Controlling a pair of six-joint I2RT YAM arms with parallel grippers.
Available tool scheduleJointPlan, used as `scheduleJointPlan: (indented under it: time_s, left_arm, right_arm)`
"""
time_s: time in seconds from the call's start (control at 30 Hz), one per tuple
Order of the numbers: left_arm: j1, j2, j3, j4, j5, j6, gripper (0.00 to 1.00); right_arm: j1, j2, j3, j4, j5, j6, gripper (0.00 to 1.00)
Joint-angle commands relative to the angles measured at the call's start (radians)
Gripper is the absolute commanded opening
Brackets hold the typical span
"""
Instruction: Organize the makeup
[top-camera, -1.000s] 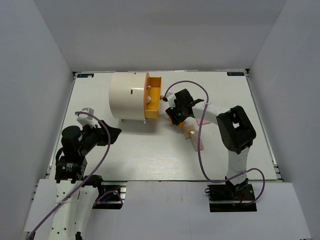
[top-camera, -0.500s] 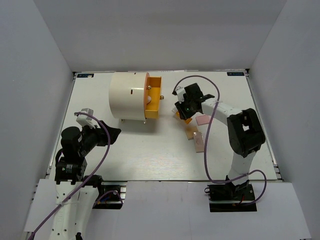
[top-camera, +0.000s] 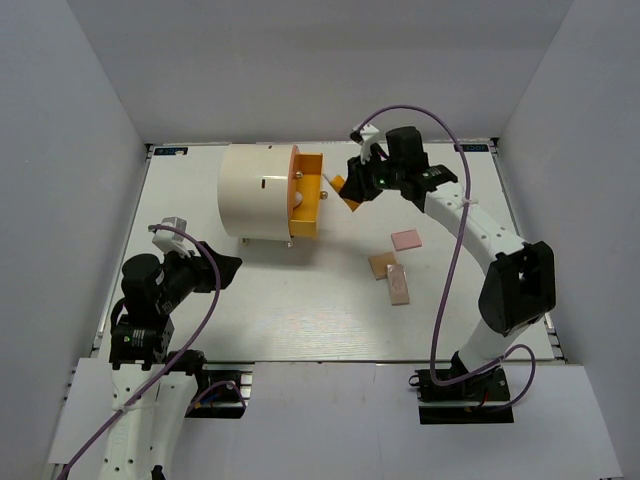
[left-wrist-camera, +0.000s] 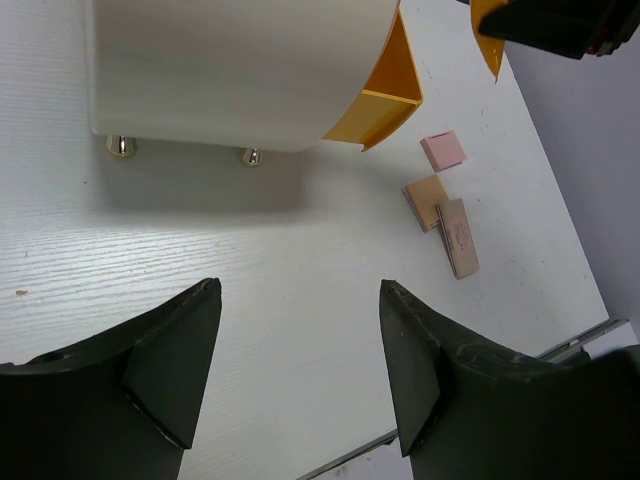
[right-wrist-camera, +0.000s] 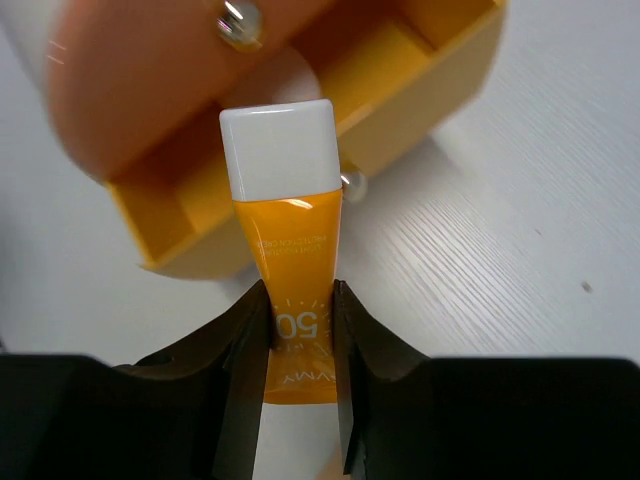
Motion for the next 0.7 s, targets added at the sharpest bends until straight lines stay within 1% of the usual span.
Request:
scheduleJointPlan:
  time_s: [0.0,0.03,0.07,0.13,0.17,0.27,0.4,0.6,0.67]
  left_arm:
    - [0.005,0.000,-0.006,0.011,-0.001,-0.002,0.74]
    - [0.005,0.003,-0.006,0.012,-0.001,-0.004,0.74]
    - [0.005,0.003,-0.006,0.012,-0.001,-0.005,0.74]
    - [0.005,0.008,-0.006,0.012,-0.001,-0.005,0.74]
    - [0.005,0.008,-0.006,0.012,-0.001,-0.004,0.74]
    - [0.005,0.013,-0.006,0.011,-0.002,-0.005,0.74]
    - [0.005,0.019,-0.006,0.009,-0.002,-0.007,0.74]
    - [0.005,0.019,-0.005,0.008,-0.010,-0.007,0.74]
    - [0.005,0.019,-0.005,0.008,-0.010,-0.008,0.74]
  right_arm:
    - [0.027,-0.016,0.057,0.125,-0.157,0.125,0.34]
    - [0.028,-0.018,0.049,0.155,-0.186,0.146,0.34]
    - [0.040,-0.024,0.039,0.235,-0.197,0.191,0.34]
    - [0.050,-0.028,-0.004,0.318,-0.223,0.243,0.34]
    - [0.060,-0.030,-0.018,0.426,-0.228,0.289,0.34]
    - [0.077,-0.009,-0.058,0.585,-0.262,0.378,0.34]
    - [0.099,0.059,-0.024,0.646,-0.285,0.438,0.36]
    - [0.104,0.114,-0.069,0.803,-0.311,0.519,0.39]
    - [0.104,0.126,-0.079,0.815,-0.308,0.522,0.40]
